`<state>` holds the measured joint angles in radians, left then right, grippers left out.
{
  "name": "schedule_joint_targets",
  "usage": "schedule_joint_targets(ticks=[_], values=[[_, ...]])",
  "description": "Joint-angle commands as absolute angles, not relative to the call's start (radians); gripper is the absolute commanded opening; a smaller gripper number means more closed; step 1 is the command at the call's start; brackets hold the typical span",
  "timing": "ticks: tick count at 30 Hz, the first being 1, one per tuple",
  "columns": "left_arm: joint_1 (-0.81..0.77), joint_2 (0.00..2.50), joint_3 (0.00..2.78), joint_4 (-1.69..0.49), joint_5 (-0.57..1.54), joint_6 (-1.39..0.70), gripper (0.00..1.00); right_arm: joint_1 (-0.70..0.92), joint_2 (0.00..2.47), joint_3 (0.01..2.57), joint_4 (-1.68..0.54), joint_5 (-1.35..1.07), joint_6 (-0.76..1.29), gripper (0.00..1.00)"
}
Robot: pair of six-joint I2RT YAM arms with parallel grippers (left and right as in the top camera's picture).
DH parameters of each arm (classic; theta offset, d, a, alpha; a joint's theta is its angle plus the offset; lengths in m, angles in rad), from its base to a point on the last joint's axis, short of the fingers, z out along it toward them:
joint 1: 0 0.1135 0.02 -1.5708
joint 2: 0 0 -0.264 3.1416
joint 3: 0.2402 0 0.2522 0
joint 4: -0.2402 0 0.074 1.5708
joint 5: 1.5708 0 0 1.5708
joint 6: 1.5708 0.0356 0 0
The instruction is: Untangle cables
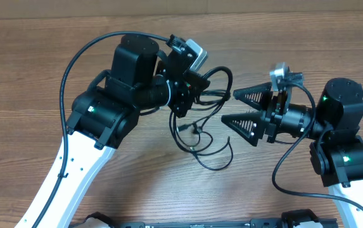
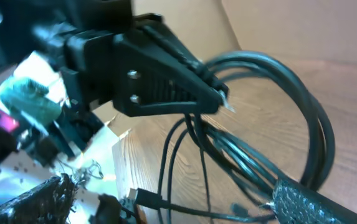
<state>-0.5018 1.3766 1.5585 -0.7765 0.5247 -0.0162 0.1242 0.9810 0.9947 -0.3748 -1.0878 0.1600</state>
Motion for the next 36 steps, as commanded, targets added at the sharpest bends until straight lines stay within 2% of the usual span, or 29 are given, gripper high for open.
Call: schedule_joint_targets(ticks=[1, 6, 16, 29, 30, 33, 36], values=[[-0.498, 1.373, 1.581, -0.786, 0.619, -0.053, 0.04, 0.123, 0.977, 1.001, -0.369, -1.148, 0.005, 1.0], [-0.498, 1.373, 1.581, -0.778, 0.749, -0.052, 0.04, 0.123, 0.977, 1.001, -0.372, -1.147, -0.036, 1.0], [-0.498, 1.373, 1.581, -0.788, 0.795, -0.044, 0.04, 0.123, 0.977, 1.001, -0.374, -1.147, -0.088, 1.0], [-0.498, 1.373, 1.581, -0.627, 0.945, -0.044, 0.04, 0.123, 1.005, 1.001, -0.433, -1.159, -0.089, 1.0], [-0.498, 1.373, 1.581, -0.618, 0.944, -0.053, 0.04, 0.123, 1.007, 1.001, -0.433, -1.178, -0.107, 0.97], [-0.498, 1.373, 1.581, -0.616, 0.944, -0.053, 0.04, 0.123, 1.011, 1.001, -0.433, -1.237, -0.156, 0.77], [-0.498, 1.373, 1.581, -0.616, 0.945, -0.07, 0.04, 0.123, 1.011, 1.001, -0.434, -1.237, -0.155, 0.73]])
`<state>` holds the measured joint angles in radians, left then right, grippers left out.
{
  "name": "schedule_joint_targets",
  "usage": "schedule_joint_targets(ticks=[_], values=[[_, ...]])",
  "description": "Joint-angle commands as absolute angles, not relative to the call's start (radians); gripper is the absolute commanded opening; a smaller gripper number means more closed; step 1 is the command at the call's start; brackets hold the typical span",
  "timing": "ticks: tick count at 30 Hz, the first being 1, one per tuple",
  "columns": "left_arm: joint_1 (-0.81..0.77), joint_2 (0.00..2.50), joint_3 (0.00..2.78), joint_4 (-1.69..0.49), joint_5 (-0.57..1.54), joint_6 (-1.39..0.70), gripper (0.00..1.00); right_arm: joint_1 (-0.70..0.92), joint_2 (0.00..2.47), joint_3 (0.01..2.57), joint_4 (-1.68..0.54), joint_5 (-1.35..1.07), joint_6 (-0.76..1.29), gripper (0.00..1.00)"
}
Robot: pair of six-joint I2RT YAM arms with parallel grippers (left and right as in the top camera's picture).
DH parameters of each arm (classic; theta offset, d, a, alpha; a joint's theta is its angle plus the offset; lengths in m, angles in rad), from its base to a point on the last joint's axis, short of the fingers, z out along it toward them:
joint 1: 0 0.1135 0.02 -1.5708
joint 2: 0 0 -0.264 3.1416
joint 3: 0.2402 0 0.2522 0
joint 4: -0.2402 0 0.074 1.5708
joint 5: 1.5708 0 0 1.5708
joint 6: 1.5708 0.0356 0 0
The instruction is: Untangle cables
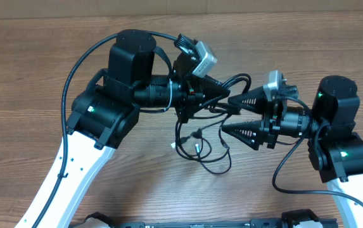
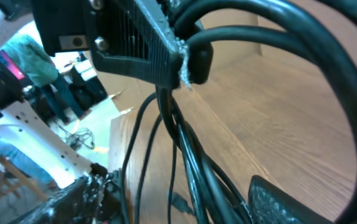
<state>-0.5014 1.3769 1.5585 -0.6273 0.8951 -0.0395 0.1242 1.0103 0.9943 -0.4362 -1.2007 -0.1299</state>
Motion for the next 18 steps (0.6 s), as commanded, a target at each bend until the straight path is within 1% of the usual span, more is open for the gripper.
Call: schedule_joint_targets(ticks=[1, 4, 6, 10, 13, 18], values=[[-0.498, 1.373, 1.581, -0.616, 0.945, -0.076, 0.04, 0.123, 1.011, 1.001, -0.435, -1.237, -0.155, 0.71], [-0.498, 1.373, 1.581, -0.607, 0.974, -0.076, 0.04, 0.123, 1.011, 1.001, -0.442, -1.237, -0.155, 0.62], [-0.498, 1.373, 1.581, -0.595, 1.001, -0.076, 0.04, 0.123, 1.011, 1.001, -0.449, -1.237, -0.155, 0.59], [-0.498, 1.373, 1.581, -0.59, 1.015, -0.076, 0.04, 0.123, 1.011, 1.001, -0.456, -1.237, -0.155, 0.44], [-0.501, 1.373, 1.581, -0.59, 1.015, -0.075, 0.04, 0.123, 1.011, 1.001, -0.456, -1.237, -0.155, 0.34], [-0.505, 1.373, 1.581, -0.59, 1.002, -0.075, 0.04, 0.123, 1.011, 1.001, -0.456, -1.237, -0.155, 0.04]])
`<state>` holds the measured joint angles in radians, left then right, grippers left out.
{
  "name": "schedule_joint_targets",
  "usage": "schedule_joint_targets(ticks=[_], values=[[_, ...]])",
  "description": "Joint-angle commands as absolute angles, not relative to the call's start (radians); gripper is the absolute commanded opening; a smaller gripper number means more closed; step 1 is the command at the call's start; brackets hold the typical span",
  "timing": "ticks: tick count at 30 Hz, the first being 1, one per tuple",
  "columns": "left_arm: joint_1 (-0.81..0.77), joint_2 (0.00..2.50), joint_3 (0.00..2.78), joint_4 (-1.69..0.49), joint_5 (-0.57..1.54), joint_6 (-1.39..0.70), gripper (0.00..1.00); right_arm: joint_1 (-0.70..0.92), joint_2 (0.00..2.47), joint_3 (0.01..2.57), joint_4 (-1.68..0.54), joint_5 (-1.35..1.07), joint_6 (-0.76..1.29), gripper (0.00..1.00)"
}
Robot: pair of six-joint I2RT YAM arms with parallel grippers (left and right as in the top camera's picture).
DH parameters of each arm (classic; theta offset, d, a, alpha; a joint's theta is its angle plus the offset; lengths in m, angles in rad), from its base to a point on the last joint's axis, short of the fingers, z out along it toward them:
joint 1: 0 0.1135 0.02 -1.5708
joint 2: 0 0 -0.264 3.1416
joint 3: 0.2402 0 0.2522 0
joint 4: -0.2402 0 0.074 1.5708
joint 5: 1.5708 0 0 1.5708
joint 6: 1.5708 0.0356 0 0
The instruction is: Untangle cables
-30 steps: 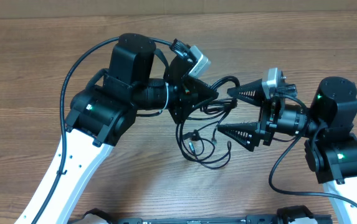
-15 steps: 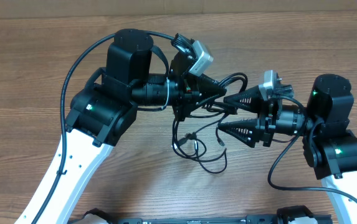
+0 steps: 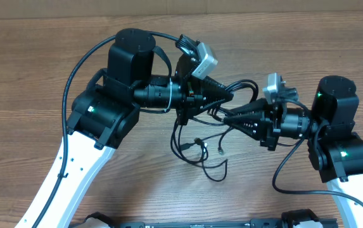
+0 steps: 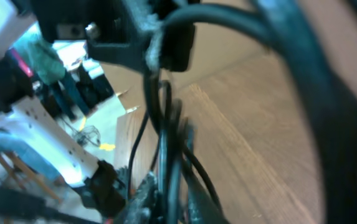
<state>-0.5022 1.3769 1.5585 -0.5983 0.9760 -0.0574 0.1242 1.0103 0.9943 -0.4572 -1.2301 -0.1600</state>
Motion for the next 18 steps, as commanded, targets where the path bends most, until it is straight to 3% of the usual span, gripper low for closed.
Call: schedule_joint_targets(ticks=[1, 18], values=[[-0.505, 1.373, 1.581, -0.591, 0.989, -0.076, 0.04, 0.123, 1.011, 1.001, -0.456, -1.237, -0.154, 0.04], [-0.504, 1.373, 1.581, -0.704, 0.64, -0.23, 0.04, 0.123, 1.011, 1.001, -0.451, -1.236, -0.097, 0.04]])
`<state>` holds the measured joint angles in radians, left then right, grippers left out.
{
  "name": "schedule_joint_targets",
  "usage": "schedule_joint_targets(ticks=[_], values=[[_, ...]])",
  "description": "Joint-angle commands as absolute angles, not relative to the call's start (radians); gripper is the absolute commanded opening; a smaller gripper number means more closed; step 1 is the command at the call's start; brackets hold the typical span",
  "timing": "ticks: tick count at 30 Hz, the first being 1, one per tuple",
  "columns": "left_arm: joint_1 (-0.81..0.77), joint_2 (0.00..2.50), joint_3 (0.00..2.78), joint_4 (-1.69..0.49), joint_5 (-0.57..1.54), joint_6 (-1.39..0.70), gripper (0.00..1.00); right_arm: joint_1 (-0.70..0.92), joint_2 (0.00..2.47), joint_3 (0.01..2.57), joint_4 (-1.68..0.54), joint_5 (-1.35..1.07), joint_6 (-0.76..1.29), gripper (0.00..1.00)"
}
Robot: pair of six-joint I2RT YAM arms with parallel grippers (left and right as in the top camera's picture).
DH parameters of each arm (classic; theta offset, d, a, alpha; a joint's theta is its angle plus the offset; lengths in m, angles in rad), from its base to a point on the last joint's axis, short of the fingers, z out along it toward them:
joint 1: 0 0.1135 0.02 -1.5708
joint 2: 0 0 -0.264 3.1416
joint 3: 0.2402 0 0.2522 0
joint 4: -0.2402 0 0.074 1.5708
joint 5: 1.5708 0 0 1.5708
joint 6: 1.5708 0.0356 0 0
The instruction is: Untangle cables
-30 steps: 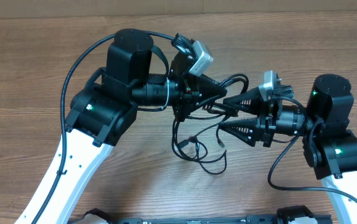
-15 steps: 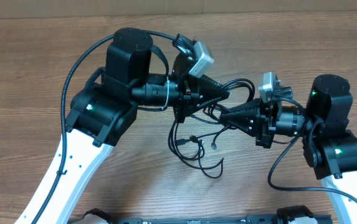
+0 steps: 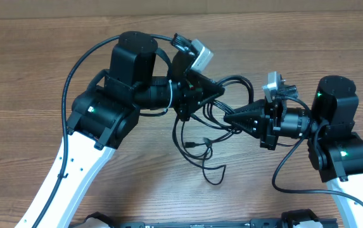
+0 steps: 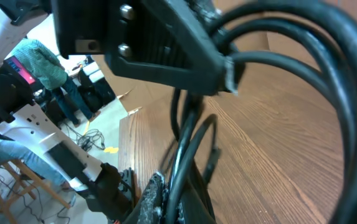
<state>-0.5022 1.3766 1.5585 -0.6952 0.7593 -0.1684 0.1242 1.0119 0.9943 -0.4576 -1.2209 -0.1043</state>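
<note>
A tangle of black cables (image 3: 232,85) hangs between my two grippers over the middle of the table. My left gripper (image 3: 218,90) is shut on the upper loops; in the right wrist view its black finger (image 4: 166,53) pinches thick loops (image 4: 303,68). My right gripper (image 3: 228,118) points left just below it. It is shut on a few thin strands (image 4: 187,149) that run down between its fingers (image 4: 153,193). Loose cable ends with small plugs (image 3: 197,144) dangle to the wood, and the lowest loop (image 3: 215,180) lies nearest the front.
The brown wooden table (image 3: 29,76) runs in all directions around the arms. Both arm bases stand at the front corners. In the right wrist view a cluttered room shows beyond the table's left edge (image 4: 125,134).
My left gripper has shifted slightly left and rotated with the loops still in it. The right gripper stays shut on the thin strands at about the same spot. The dangling ends hang slightly lower.
First my left gripper held the bundle while my right gripper stood wide open to its right. Then the open right jaws were around the strands under the left gripper. After that they were shut on those strands, and now both grippers hold the tangle.
</note>
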Motion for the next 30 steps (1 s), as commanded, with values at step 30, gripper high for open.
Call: schedule_joint_targets(ticks=[30], values=[[-0.48, 1.373, 1.581, -0.872, 0.408, -0.383, 0.04, 0.122, 1.01, 1.001, -0.232, -0.902, 0.437, 0.04]])
